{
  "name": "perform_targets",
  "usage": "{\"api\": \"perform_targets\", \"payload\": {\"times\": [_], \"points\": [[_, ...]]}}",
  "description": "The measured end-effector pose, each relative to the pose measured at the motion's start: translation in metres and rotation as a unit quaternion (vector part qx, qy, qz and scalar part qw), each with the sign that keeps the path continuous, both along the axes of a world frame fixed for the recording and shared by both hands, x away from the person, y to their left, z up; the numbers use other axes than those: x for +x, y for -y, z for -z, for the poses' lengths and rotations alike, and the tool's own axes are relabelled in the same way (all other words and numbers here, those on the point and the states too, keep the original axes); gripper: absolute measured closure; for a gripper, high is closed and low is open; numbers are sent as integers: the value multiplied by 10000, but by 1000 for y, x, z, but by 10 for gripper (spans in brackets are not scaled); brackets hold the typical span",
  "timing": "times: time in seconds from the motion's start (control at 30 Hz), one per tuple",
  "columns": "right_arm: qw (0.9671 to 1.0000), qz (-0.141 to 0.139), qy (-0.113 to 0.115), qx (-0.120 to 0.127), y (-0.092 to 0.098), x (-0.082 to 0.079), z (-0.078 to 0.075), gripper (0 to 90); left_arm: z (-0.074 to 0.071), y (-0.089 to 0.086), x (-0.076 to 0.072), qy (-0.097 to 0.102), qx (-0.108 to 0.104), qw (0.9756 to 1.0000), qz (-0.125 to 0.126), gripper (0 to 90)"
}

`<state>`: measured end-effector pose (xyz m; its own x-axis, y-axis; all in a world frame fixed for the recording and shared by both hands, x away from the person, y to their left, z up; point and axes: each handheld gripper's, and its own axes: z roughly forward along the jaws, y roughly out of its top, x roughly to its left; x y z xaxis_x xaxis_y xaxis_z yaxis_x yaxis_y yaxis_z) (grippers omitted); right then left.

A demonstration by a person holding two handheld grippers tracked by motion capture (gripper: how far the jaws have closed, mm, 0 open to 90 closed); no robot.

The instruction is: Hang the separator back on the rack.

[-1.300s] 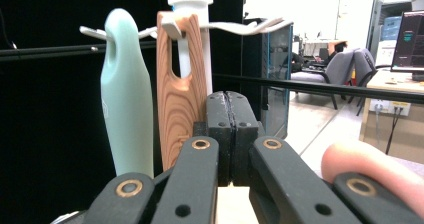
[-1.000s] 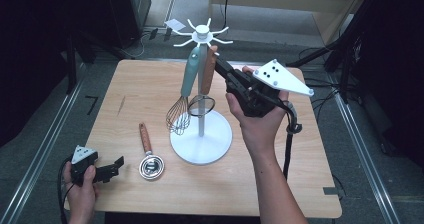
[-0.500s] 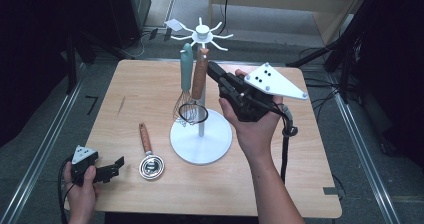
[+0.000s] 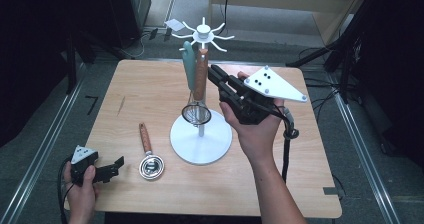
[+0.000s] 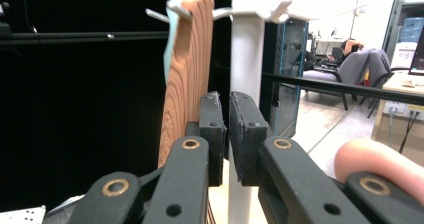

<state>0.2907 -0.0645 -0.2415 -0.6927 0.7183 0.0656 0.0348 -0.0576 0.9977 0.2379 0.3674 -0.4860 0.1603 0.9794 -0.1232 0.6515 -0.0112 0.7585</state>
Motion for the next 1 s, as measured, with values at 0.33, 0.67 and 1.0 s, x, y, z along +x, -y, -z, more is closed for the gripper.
{"api": "perform_targets", "payload": {"times": [0.33, 0.67, 1.0], "points": [[9996, 214, -163, -132, 14, 5, 26, 783, 0, 1, 0, -2, 34, 10000, -60, 43], [9984, 422, -316, -220, 30, 9, 52, 752, 0, 1, 0, -4, 43, 10000, -72, 50], [9941, 809, -507, -508, 54, 11, 90, 695, 0, 2, 0, -25, 67, 10000, -47, 52]]}}
